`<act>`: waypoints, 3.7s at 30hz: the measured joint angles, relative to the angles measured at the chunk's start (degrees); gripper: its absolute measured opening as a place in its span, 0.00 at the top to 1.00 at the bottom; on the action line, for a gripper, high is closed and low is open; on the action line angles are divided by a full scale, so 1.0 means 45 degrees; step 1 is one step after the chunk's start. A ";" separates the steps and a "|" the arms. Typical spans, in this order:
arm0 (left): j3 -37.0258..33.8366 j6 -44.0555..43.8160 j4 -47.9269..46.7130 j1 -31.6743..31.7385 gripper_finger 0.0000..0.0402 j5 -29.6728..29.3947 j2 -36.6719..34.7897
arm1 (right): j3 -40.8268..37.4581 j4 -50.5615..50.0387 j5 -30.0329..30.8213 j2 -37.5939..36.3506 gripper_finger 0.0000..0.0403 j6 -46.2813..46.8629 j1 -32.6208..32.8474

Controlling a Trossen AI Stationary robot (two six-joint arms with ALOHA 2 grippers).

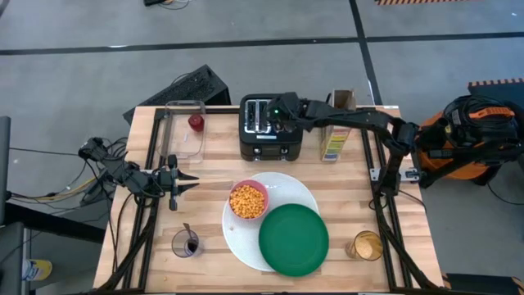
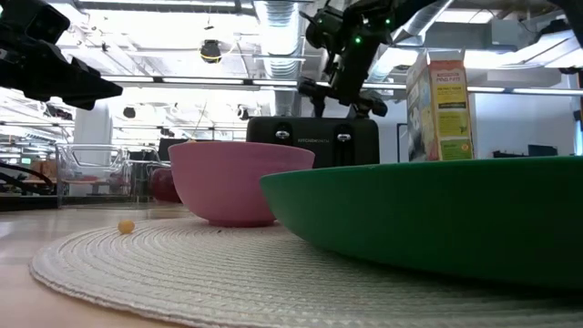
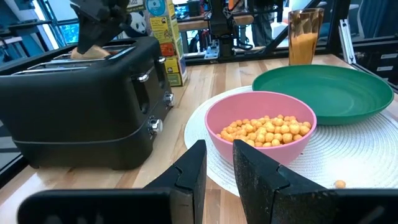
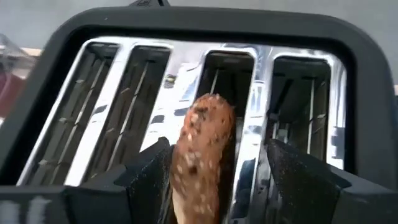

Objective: Arrange a breakfast setting
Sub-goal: Put the toasted bread on the green plate

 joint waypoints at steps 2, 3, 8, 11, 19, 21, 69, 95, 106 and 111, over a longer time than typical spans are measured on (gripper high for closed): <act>0.0000 0.0000 0.0004 0.0000 0.83 0.0001 0.0000 | 0.0000 0.0011 0.0001 0.0000 0.31 -0.0174 -0.0072; 0.0000 0.0000 0.0002 0.0002 0.83 0.0002 0.0000 | 0.0000 0.0038 0.0001 0.0000 0.32 -0.0248 -0.0085; 0.0000 0.0000 0.0005 0.0002 0.83 0.0002 0.0000 | 0.0000 0.0230 0.0026 0.0000 0.40 -0.0522 0.0085; 0.0000 0.0000 0.0005 -0.0001 0.83 0.0002 0.0000 | 0.0000 0.0330 -0.0078 0.0000 0.46 -0.0529 0.0119; 0.0003 0.0000 -0.0005 -0.0002 0.83 0.0002 0.0000 | 0.0042 0.0639 -0.0867 0.0475 0.50 -0.0538 -0.0042; 0.0005 0.0000 -0.0003 0.0000 0.83 0.0007 0.0000 | 0.0056 0.0568 -0.0819 0.0534 0.50 -0.0531 -0.0037; 0.0005 0.0005 0.0005 0.0001 0.83 0.0000 -0.0005 | 0.0423 -0.0408 0.1964 -0.1879 0.73 -0.1337 0.1026; 0.0005 0.0005 -0.0004 0.0002 0.83 0.0002 -0.0002 | 0.0408 -0.2016 0.2234 -0.4767 0.73 0.2453 0.9499; 0.0005 0.0005 -0.0005 -0.0002 0.83 0.0002 -0.0005 | 0.0418 -0.1490 0.2294 -0.2975 0.73 0.4788 1.1875; 0.0005 0.0005 -0.0010 -0.0002 0.83 0.0002 -0.0005 | 0.0418 -0.1599 0.2291 -0.2140 0.73 0.5953 1.2787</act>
